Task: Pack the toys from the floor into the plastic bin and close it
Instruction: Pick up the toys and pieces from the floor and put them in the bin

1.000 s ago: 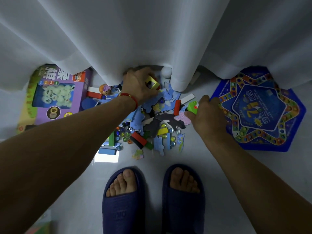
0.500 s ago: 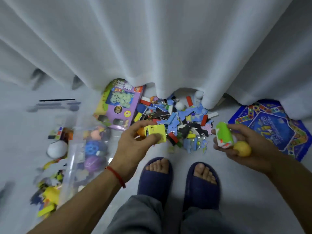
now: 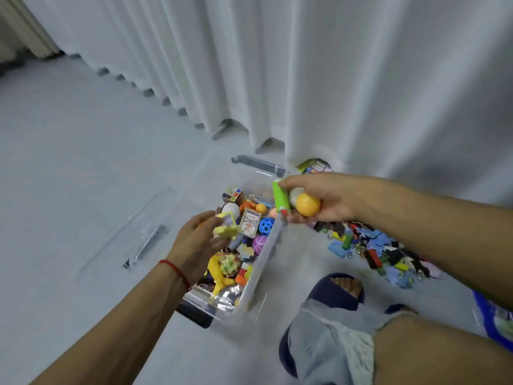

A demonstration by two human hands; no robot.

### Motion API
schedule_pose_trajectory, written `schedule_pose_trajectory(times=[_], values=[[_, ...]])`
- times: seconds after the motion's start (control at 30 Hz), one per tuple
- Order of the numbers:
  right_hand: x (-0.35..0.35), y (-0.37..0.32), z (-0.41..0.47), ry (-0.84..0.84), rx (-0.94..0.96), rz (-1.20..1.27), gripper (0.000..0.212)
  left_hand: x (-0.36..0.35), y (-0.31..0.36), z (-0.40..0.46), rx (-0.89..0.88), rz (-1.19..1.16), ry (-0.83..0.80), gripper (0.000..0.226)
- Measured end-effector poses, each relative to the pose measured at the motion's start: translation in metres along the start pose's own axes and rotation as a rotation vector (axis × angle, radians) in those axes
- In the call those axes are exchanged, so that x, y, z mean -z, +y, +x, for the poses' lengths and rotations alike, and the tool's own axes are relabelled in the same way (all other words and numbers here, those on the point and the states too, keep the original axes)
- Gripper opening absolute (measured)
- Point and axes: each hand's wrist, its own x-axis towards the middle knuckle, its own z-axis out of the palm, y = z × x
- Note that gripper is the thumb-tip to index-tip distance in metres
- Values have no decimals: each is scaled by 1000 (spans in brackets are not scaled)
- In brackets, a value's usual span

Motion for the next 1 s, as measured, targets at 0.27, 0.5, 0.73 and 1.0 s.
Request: schedule_pose_trajectory(times=[0.27, 0.5, 0.73, 1.0], values=[[-19, 3, 17, 142, 31, -97, 56, 7, 12, -9, -30, 55, 33, 40], [114, 24, -48, 435, 3, -509, 34, -57, -11, -19, -312, 240, -26, 26], [252, 107, -57, 737, -55, -1071, 29, -175, -67, 14, -336, 550, -345, 27], [326, 219, 40, 756, -32, -923, 55, -299, -137, 110, -496, 1166, -642, 37]])
